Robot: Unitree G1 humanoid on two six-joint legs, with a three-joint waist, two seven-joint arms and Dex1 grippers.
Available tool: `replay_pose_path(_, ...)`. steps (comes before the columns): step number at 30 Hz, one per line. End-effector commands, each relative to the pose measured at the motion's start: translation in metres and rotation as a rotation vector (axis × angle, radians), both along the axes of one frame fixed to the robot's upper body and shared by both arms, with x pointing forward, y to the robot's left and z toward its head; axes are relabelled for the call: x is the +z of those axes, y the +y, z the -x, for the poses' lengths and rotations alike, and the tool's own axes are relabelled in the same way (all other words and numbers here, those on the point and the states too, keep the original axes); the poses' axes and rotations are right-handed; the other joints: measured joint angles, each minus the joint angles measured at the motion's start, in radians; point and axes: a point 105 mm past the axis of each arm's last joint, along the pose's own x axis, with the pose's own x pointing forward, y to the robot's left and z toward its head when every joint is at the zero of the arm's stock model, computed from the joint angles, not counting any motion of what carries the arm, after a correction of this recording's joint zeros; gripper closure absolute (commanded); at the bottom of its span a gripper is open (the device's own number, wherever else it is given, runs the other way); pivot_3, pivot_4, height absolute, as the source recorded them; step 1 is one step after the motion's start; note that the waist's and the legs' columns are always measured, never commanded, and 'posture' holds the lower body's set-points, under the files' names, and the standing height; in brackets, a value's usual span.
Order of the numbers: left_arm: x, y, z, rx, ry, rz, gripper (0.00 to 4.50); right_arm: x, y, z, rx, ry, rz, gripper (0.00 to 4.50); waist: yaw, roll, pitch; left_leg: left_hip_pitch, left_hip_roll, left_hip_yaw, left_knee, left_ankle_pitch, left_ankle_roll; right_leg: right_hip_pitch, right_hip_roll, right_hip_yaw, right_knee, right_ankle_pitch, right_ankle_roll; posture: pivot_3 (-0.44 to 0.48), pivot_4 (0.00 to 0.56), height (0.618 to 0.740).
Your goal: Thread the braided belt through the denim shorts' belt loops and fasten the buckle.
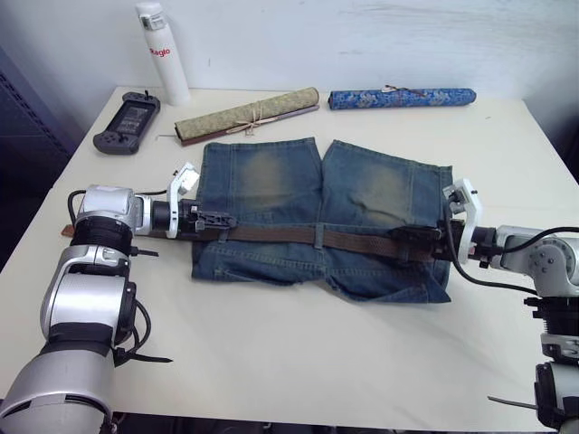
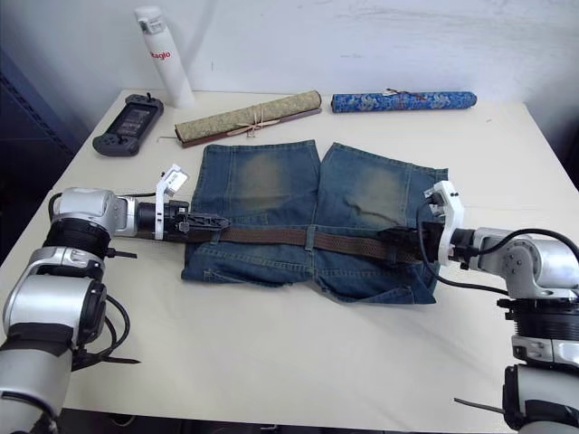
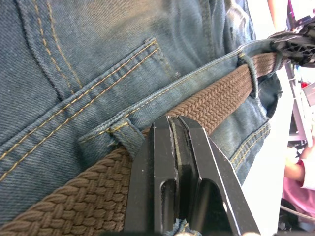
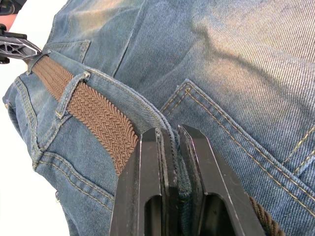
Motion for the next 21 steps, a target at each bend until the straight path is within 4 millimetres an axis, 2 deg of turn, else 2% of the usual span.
replay_pose_path(1,0.036,0.001,0.006,-0.076,-0.169,0.099,4.5,0.021,0.005,0.009,0.062,-0.13,0.039,4.49,-0.001,0.0,0.0,0.0,0.0,0.0,0.0,0.0,0.0,0.0,0.0,0.0,0.0,0.0,0.0,0.0,0.15,0.686)
replay_pose_path(6,0.055,0.014,0.022,-0.148,-0.412,0.152,4.5,0.031,0.013,0.033,0.157,-0.215,0.045,4.49,-0.003,0.0,0.0,0.001,0.0,0.0,0.0,0.0,0.0,0.0,0.0,0.0,0.0,0.0,0.0,0.0,0.15,0.686)
replay_pose_path(8,0.053,0.021,0.023,-0.114,-0.437,0.126,4.5,0.032,0.011,0.039,0.159,-0.237,0.075,4.49,-0.002,0.0,0.0,0.001,0.0,0.0,0.0,0.0,0.0,0.0,0.0,0.0,0.0,0.0,0.0,0.0,0.15,0.686)
replay_pose_path(11,0.042,0.031,0.017,-0.033,-0.382,0.081,4.5,0.028,0.009,0.045,0.15,-0.218,0.069,4.49,0.001,0.0,0.0,0.002,0.0,0.0,0.0,0.0,0.0,0.002,0.0,0.0,0.0,0.0,0.0,0.0,0.15,0.686)
replay_pose_path(13,0.031,0.036,0.006,0.049,-0.363,0.03,4.5,0.028,0.008,0.043,0.126,-0.221,0.053,4.49,0.006,0.0,0.0,0.002,0.0,0.0,0.0,0.0,0.0,0.002,-0.001,0.0,0.0,0.0,0.0,0.0,0.15,0.686)
replay_pose_path(17,0.015,0.038,-0.012,0.172,-0.282,-0.039,3.15,0.027,0.008,0.039,0.109,-0.228,0.054,4.5,0.006,0.0,0.0,0.002,-0.001,0.0,0.0,0.0,0.0,0.002,-0.002,0.0,0.0,0.0,0.0,0.0,0.15,0.686)
replay_pose_path(19,0.01,0.032,-0.016,0.17,-0.268,-0.059,2.17,0.028,0.01,0.038,0.107,-0.231,0.046,4.5,0.004,0.0,0.0,0.002,-0.001,0.0,0.0,0.0,0.0,0.002,-0.002,0.0,0.001,0.0,0.0,0.0,0.15,0.686)
replay_pose_path(21,0.004,0.015,-0.02,0.122,-0.226,-0.089,1.34,0.029,0.01,0.037,0.104,-0.232,0.048,4.5,0.005,0.0,0.0,0.002,-0.001,0.0,0.0,0.0,0.0,0.001,-0.002,-0.001,0.001,0.0,0.0,0.0,0.15,0.686)
